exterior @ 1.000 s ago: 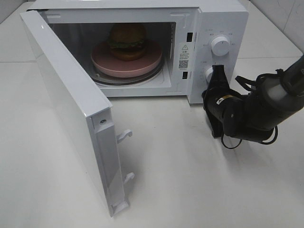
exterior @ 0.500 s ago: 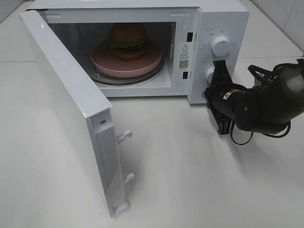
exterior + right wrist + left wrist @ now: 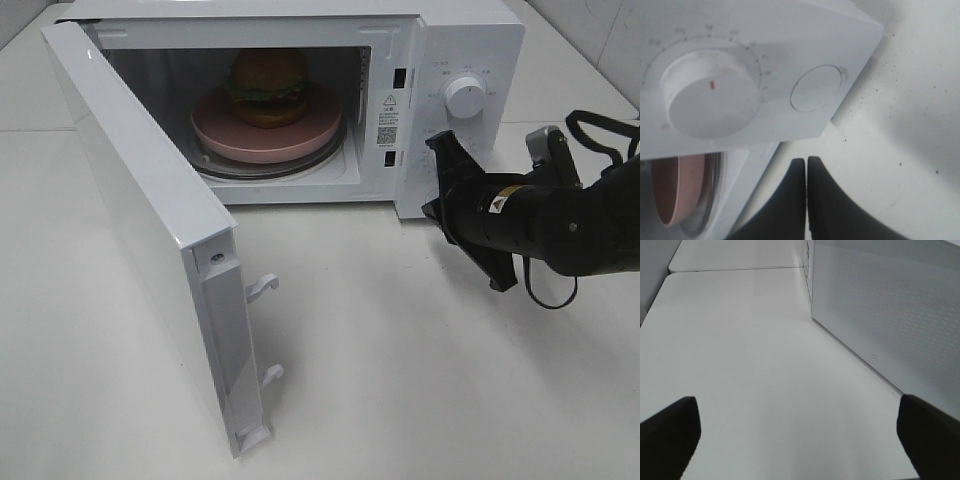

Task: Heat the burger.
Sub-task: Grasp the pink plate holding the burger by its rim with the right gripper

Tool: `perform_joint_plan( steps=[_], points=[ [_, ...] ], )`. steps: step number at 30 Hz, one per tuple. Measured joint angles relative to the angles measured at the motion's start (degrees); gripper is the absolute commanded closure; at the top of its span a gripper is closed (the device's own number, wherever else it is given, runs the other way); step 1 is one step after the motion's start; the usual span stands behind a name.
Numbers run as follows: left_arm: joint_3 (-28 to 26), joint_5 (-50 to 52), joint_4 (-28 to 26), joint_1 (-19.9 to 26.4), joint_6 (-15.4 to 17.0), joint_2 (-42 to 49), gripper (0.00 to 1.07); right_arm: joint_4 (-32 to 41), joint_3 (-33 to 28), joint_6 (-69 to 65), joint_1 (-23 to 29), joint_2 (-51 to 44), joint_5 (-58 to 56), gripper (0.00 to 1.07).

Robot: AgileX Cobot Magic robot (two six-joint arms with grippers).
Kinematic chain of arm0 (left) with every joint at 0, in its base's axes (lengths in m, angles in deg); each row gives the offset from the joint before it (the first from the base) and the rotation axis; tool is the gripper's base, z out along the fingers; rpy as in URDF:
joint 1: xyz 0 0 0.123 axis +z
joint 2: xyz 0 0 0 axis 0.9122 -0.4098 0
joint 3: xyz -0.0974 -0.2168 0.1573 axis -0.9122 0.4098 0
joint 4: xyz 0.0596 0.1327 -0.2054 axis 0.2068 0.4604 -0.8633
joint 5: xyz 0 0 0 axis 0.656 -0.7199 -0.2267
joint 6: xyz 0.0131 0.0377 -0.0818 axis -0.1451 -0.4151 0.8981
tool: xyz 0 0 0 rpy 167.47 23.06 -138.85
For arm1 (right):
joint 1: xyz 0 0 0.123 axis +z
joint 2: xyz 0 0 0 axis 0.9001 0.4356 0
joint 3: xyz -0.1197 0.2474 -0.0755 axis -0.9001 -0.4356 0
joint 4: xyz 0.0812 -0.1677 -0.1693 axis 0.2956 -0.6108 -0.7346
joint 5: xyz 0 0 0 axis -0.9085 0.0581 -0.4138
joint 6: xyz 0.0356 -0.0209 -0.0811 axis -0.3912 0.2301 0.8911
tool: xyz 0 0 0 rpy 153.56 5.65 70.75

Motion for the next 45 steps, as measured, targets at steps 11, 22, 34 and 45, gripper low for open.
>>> perform_joint_plan(
  steps=[11, 22, 34, 45],
  points=[
    [0.0, 0.0, 0.0, 0.0, 0.0, 0.0, 0.06, -9.22, -0.11, 14.15, 0.0, -9.11, -17.13, 1.06],
    [0.0, 0.0, 0.0, 0.0, 0.0, 0.0, 0.06, -9.45, -0.11, 28.02, 0.0, -14.67, -29.11, 1.04],
    [0.0, 0.0, 0.0, 0.0, 0.0, 0.0, 0.06, -9.63, 2.46, 45.72, 0.0, -17.13, -51.97, 1.03],
    [0.0, 0.0, 0.0, 0.0, 0.0, 0.0, 0.06, -9.68, 9.17, 61.08, 0.0, -17.42, -67.78, 1.01]
  ],
)
